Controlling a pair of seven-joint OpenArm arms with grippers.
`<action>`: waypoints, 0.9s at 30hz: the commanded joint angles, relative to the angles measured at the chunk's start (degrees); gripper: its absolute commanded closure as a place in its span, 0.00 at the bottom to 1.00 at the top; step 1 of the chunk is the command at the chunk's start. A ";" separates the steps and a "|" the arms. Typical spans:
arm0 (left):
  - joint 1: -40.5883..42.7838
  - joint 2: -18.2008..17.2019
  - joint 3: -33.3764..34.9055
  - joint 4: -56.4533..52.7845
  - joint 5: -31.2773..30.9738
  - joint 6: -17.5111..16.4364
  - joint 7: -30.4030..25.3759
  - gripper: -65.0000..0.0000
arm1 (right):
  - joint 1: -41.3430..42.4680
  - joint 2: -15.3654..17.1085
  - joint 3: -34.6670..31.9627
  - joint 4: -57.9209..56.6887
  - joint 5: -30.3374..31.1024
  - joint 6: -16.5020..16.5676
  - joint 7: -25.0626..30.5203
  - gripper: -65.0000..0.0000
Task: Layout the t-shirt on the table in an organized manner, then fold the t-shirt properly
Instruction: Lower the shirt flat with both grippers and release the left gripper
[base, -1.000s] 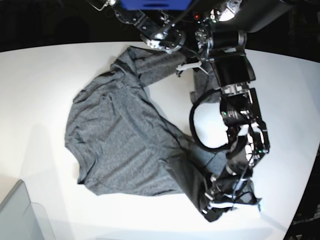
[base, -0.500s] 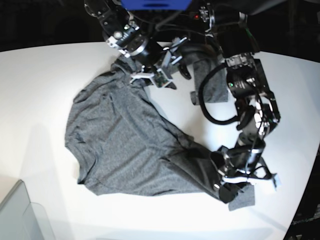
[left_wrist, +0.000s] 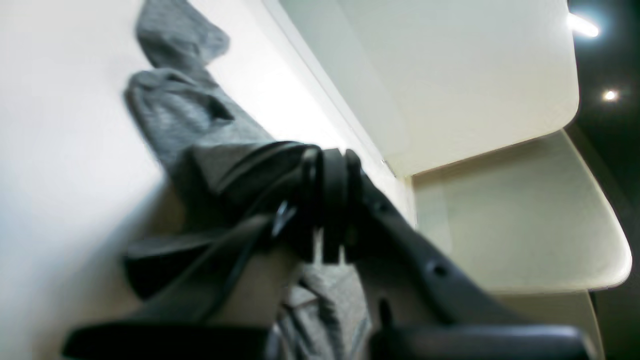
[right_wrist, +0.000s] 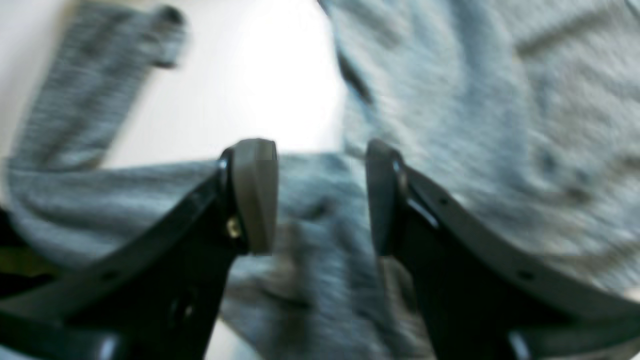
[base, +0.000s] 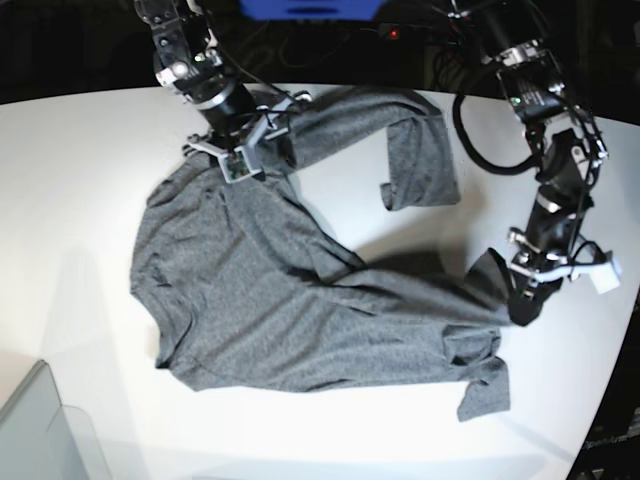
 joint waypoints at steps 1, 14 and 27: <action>0.22 -1.15 -0.94 1.09 -2.93 -0.43 -0.74 1.00 | 0.44 -0.10 0.76 0.84 0.39 0.49 1.74 0.55; 17.80 -13.99 -11.66 0.30 -13.31 -0.51 -0.74 1.00 | -0.79 -0.10 6.47 0.49 0.04 0.75 1.65 0.55; 16.31 -18.91 -17.29 -3.92 -13.22 -0.60 -0.65 0.99 | -0.35 0.77 8.85 -3.91 -0.05 0.75 1.74 0.55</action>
